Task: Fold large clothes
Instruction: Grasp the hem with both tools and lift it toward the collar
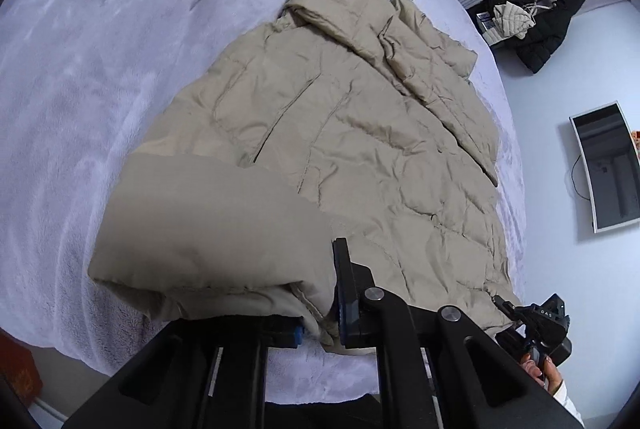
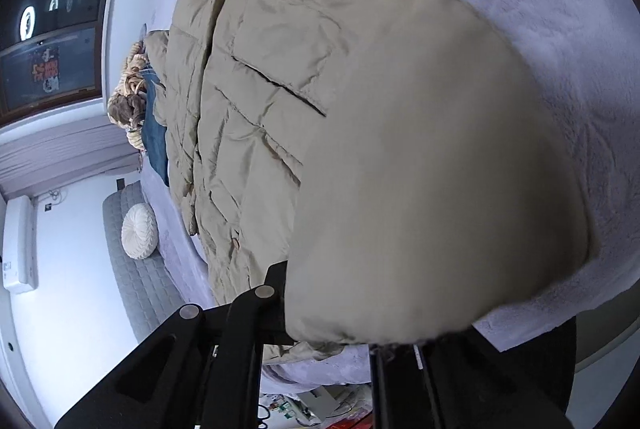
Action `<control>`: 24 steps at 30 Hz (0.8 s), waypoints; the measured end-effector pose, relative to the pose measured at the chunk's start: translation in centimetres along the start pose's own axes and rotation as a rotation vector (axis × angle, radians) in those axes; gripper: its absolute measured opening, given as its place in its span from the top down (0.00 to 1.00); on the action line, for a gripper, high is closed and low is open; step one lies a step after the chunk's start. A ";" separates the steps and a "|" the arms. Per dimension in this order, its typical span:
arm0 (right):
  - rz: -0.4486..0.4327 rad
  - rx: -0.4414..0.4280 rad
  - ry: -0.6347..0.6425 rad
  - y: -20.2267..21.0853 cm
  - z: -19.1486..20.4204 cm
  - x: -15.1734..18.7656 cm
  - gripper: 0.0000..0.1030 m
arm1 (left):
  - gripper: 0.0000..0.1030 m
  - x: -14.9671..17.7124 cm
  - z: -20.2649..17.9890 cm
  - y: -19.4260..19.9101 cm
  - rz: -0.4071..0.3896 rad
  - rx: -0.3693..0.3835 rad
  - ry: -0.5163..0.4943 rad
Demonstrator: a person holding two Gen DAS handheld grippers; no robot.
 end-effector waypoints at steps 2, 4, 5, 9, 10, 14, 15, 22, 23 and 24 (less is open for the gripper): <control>-0.014 0.010 0.051 0.6 1.1 -0.1 0.91 | 0.88 -1.1 -1.3 1.2 -0.025 0.000 -0.032; -0.018 0.015 0.108 1.2 2.8 -0.5 0.91 | 0.88 -2.5 -2.5 2.7 -0.059 0.006 -0.063; -0.021 0.023 0.140 1.5 3.8 -0.8 0.91 | 0.88 -3.4 -3.3 3.4 -0.077 0.005 -0.081; -0.049 0.030 0.267 2.8 8.6 -2.7 0.91 | 0.88 -7.6 -6.3 5.7 -0.159 0.000 -0.138; -0.059 0.030 0.299 3.1 10.1 -3.4 0.91 | 0.88 -9.0 -7.3 6.2 -0.180 0.000 -0.146; -0.086 0.048 0.427 3.3 16.2 -6.9 0.91 | 0.88 -15.0 -11.1 6.8 -0.250 -0.026 -0.199; -0.090 0.057 0.461 3.2 17.7 -7.9 0.91 | 0.88 -16.6 -11.9 6.7 -0.266 -0.042 -0.210; -0.087 0.124 0.610 -0.8 26.4 -17.3 0.91 | 0.88 -27.1 -14.6 2.4 -0.334 -0.153 -0.186; -0.082 0.135 0.614 -1.7 27.0 -18.5 0.91 | 0.88 -28.1 -14.6 1.4 -0.335 -0.169 -0.177; -0.078 0.151 0.617 -2.9 27.6 -19.9 0.91 | 0.88 -29.2 -14.4 0.2 -0.333 -0.194 -0.165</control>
Point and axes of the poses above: each gripper's, at about its wrist camera, not at the fingertips, and y roughly against the way its jaws point, z to its left, x to its underside, the point moved 6 cm from there along -y, roughly the way its jaws point, and after that the axes turned 5 degrees about z, right-handed, at the moved point
